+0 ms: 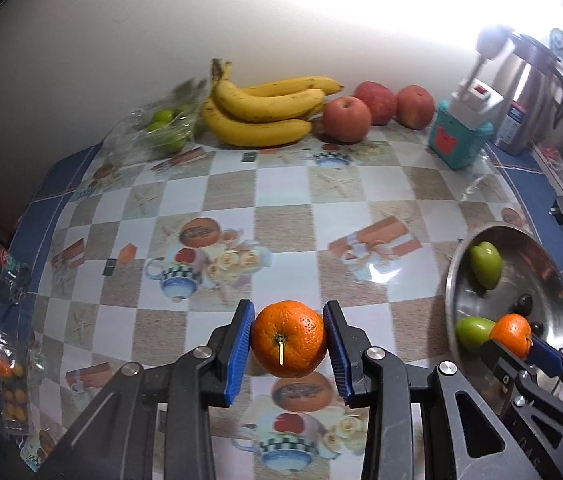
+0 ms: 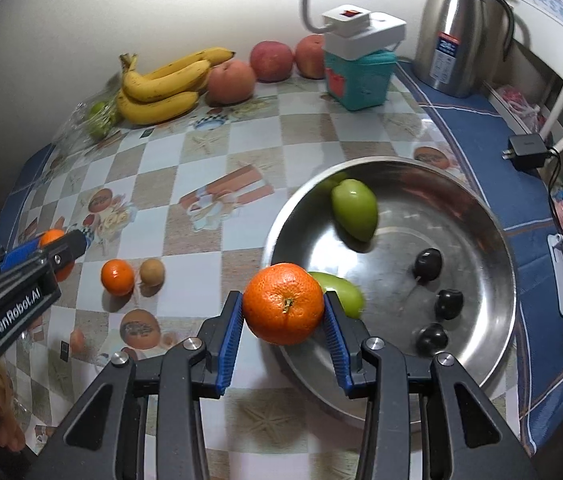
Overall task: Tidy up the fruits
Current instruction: 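Carry the orange in each gripper over the steel pan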
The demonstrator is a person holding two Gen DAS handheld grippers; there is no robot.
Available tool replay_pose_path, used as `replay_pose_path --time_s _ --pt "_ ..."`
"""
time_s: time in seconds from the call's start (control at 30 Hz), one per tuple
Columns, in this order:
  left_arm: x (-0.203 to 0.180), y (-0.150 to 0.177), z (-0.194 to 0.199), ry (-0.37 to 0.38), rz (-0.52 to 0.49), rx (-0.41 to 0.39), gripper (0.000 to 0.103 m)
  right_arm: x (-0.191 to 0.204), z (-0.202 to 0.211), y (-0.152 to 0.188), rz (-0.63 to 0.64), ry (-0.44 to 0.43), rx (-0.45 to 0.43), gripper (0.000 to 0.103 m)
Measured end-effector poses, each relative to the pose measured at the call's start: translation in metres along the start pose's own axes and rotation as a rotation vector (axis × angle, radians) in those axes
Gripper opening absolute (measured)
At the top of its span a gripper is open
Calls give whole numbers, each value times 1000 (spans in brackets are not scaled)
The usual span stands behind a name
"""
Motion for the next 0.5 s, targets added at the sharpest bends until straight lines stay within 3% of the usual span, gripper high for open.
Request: replay_pose_path --time_s 0.27,0.5 --pt "-44 4 2 53 -63 1 38 -47 6 -4 -113 13 -13 41" --pt "-96 7 0 147 -140 6 38 -103 9 -7 -240 59 -35 41"
Point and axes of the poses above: each gripper's, at about its wrist camera, not at the fingertips, and z roughly against the way its jaws point, x to its left, y to its underside, the point moved 4 cm from there along -z, roughly the way its jaws point, and after that the axes turned 2 degrees about x, right-handed, at the moved point
